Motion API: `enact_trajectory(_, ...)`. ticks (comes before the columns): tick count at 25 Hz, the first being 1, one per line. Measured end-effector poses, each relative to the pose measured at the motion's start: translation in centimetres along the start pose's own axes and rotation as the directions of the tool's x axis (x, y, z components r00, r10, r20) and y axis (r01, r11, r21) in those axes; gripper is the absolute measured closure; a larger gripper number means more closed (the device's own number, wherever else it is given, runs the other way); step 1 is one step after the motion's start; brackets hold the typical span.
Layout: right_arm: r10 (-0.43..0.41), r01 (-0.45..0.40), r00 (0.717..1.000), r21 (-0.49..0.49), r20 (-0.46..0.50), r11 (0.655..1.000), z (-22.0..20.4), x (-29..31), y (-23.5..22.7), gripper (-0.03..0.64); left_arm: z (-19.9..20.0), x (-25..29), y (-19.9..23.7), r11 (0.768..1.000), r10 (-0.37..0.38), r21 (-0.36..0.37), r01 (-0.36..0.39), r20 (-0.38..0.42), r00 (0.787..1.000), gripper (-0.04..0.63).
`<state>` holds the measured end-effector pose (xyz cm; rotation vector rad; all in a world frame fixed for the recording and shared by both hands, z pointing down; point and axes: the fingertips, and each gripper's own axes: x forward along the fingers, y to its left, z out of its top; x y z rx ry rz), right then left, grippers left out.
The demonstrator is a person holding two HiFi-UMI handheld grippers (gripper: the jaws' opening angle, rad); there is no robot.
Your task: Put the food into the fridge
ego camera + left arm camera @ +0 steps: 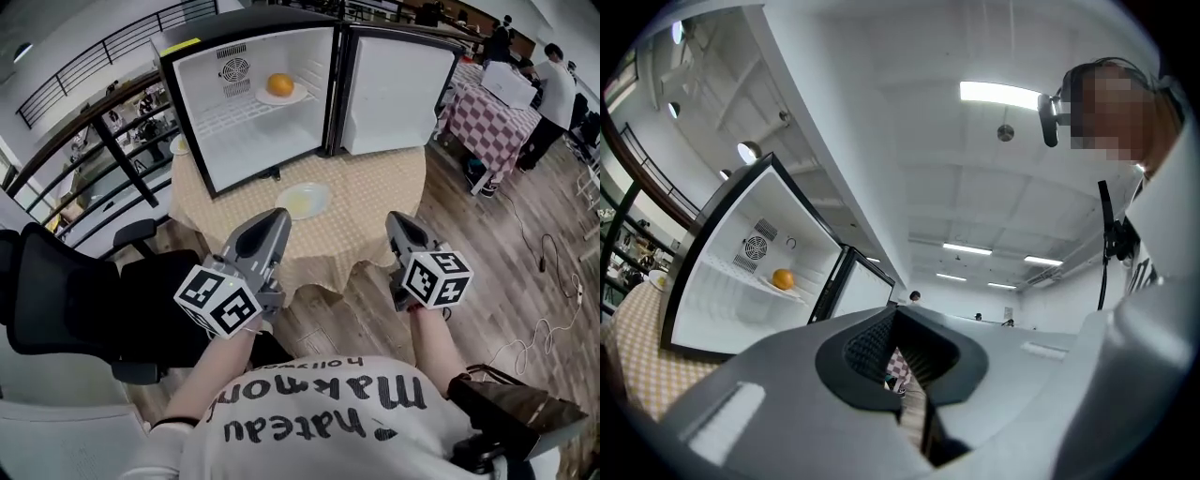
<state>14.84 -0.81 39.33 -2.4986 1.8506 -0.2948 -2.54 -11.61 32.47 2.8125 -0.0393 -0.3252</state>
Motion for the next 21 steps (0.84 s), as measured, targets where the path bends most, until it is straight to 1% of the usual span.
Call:
enact_trajectory(5,0.018,-0.018,1.000,-0.010,0.019,1.000,0.5,-1.4,0.5,0.601,0.5,-0.4,-1.9,1.000,-0.003,0.019,0.003,0.019,1.000,0.591)
enact_trajectory(10,0.027,-0.026,0.999,-0.028,0.029,0.999,1.0,-2.5,0.6,0.601,0.5,-0.5,-3.2,1.000,0.008,0.025,-0.009,0.021,1.000,0.590)
enact_trajectory(15,0.026,-0.025,0.999,-0.012,0.029,1.000,0.8,-3.1,0.4,0.601,0.5,-1.0,-3.5,0.999,0.026,0.020,-0.026,0.025,0.999,0.591)
enact_trajectory(21,0.030,-0.030,0.999,-0.018,0.028,0.999,1.6,-3.3,0.3,0.601,0.8,-0.7,-3.7,0.999,0.031,0.013,-0.031,0.033,0.999,0.591)
